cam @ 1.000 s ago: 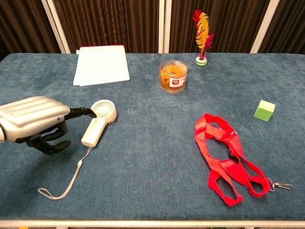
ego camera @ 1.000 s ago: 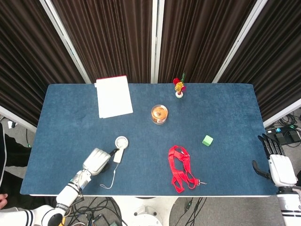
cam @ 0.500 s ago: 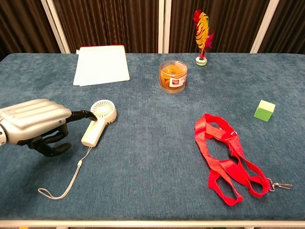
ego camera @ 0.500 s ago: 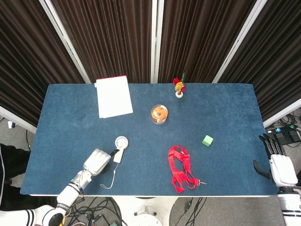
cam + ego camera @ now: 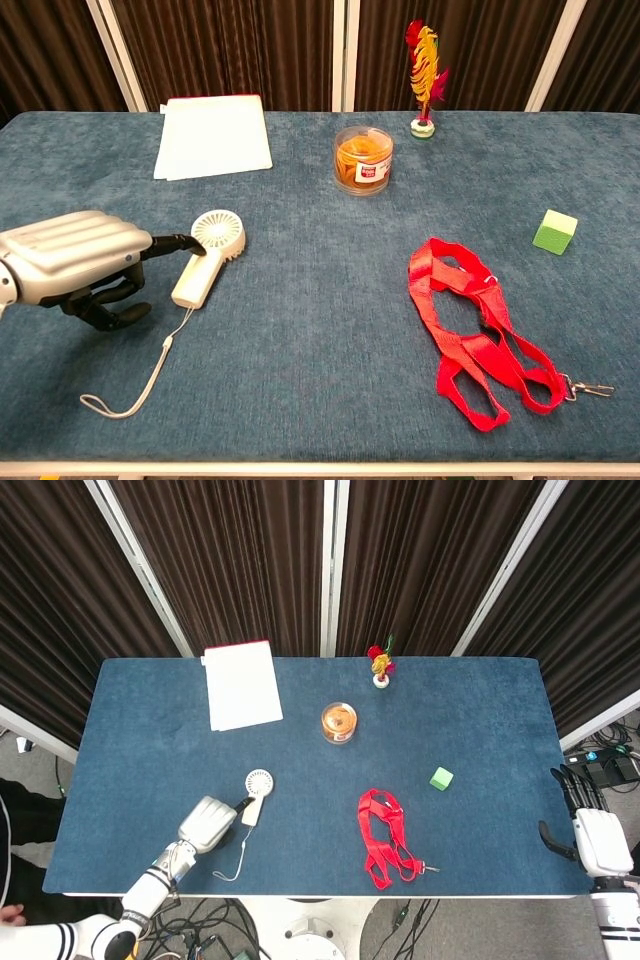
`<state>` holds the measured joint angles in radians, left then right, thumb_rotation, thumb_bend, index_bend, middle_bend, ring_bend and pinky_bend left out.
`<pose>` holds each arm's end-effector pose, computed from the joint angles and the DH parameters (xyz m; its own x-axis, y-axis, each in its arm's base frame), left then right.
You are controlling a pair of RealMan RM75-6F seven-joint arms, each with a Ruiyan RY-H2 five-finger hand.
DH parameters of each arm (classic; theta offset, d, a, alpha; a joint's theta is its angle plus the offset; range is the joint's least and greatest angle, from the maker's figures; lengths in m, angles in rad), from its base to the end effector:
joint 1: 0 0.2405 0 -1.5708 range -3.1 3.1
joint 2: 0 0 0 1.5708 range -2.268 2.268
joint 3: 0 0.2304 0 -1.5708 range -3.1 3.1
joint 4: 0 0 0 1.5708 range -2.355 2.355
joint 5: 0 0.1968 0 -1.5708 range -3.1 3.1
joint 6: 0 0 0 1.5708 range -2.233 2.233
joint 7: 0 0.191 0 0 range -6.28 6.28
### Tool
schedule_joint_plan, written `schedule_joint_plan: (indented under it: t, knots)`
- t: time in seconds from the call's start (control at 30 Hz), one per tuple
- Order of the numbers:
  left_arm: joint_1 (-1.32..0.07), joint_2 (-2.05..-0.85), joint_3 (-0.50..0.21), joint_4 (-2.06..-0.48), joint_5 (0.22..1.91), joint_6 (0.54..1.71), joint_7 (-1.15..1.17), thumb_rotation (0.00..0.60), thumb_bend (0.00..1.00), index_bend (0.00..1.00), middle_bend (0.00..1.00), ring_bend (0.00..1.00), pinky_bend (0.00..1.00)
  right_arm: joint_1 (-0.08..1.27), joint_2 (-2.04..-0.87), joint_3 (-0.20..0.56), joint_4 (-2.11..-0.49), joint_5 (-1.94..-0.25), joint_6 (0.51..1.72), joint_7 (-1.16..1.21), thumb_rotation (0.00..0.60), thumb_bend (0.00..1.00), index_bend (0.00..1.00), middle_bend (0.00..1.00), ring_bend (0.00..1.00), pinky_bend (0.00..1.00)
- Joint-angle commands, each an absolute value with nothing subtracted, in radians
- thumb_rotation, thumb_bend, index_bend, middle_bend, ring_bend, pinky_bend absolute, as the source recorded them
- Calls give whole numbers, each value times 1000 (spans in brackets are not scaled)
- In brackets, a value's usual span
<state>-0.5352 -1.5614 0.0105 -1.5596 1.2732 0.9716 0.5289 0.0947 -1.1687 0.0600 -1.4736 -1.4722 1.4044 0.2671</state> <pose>-0.1681 0.2712 -0.0624 0.6213 0.3534 0.6993 0.7623 -0.4792 -0.4351 -0.3127 -0.2312 0.1497 0.2196 -0.0538 0.9741 -0.9745 0.0362 0.2216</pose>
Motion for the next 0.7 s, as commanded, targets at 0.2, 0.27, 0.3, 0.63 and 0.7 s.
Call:
schedule_joint_plan:
  t: [0.2, 0.27, 0.3, 0.63, 0.7]
  knots:
    - [-544, -1567, 15, -1546, 1253, 956, 526, 600, 439, 130, 867, 874, 863, 96, -1172, 59, -1470, -1472, 1401, 267, 600, 318, 0, 0, 0, 0]
    - [-543, -1566, 18, -1547, 1253, 958, 527, 600, 439, 130, 867, 875, 863, 96, -1172, 61, -1470, -1470, 1401, 268, 600, 318, 0, 0, 0, 0]
    - [-542, -1564, 19, -1550, 1254, 962, 527, 600, 439, 130, 867, 875, 863, 96, -1172, 62, -1470, -1470, 1401, 269, 600, 318, 0, 0, 0, 0]
    - [-515, -1503, -9, -1614, 1294, 1086, 533, 600, 439, 130, 867, 875, 863, 95, -1171, 64, -1475, -1477, 1412, 274, 600, 318, 0, 0, 0, 0]
    - [-498, -1487, -13, -1622, 1305, 1125, 521, 600, 439, 130, 867, 875, 863, 95, -1171, 63, -1476, -1480, 1412, 274, 600, 318, 0, 0, 0, 0]
